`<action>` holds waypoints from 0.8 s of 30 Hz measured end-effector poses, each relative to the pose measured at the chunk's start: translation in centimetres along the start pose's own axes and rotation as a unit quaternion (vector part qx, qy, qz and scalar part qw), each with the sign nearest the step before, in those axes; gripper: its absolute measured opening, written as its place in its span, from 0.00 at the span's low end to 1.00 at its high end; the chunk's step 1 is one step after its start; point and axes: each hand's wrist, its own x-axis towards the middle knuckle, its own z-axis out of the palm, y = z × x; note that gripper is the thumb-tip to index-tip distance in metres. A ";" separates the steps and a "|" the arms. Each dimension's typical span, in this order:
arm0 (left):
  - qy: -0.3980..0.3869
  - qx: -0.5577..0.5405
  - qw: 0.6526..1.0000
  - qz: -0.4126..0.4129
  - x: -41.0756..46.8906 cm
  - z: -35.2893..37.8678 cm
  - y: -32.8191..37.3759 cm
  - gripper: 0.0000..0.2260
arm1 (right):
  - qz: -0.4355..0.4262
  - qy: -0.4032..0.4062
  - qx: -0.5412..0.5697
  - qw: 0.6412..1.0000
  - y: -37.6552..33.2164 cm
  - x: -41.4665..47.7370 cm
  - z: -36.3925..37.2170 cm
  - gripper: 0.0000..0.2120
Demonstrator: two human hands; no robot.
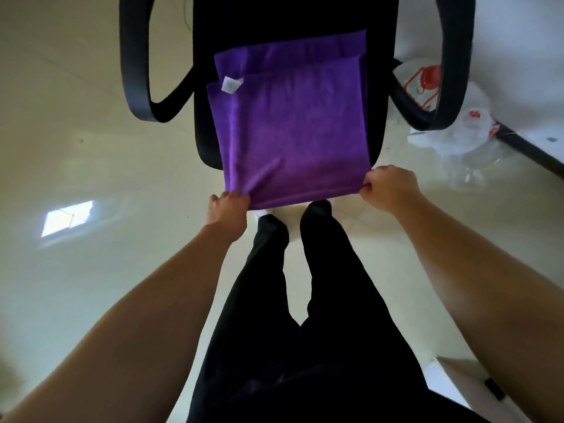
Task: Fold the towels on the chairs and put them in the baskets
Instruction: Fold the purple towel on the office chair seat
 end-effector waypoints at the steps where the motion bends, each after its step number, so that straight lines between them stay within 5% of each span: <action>1: -0.012 0.001 1.000 -0.001 0.3 -0.3 0.0 0.16 | 0.000 -0.012 -0.004 1.000 0.1 0.2 -0.4 0.12; 10: 0.105 -0.043 0.992 -0.046 6.2 -8.5 -2.3 0.15 | 0.014 0.164 0.088 0.982 0.5 5.1 -8.2 0.13; 17: 0.187 -0.097 0.972 -0.109 12.7 -14.8 -4.9 0.19 | 0.064 0.179 0.333 0.923 0.1 12.7 -12.0 0.17; 24: 0.253 -0.120 0.953 -0.116 18.5 -17.2 -6.4 0.22 | 0.097 0.227 0.384 0.890 0.3 20.2 -13.3 0.18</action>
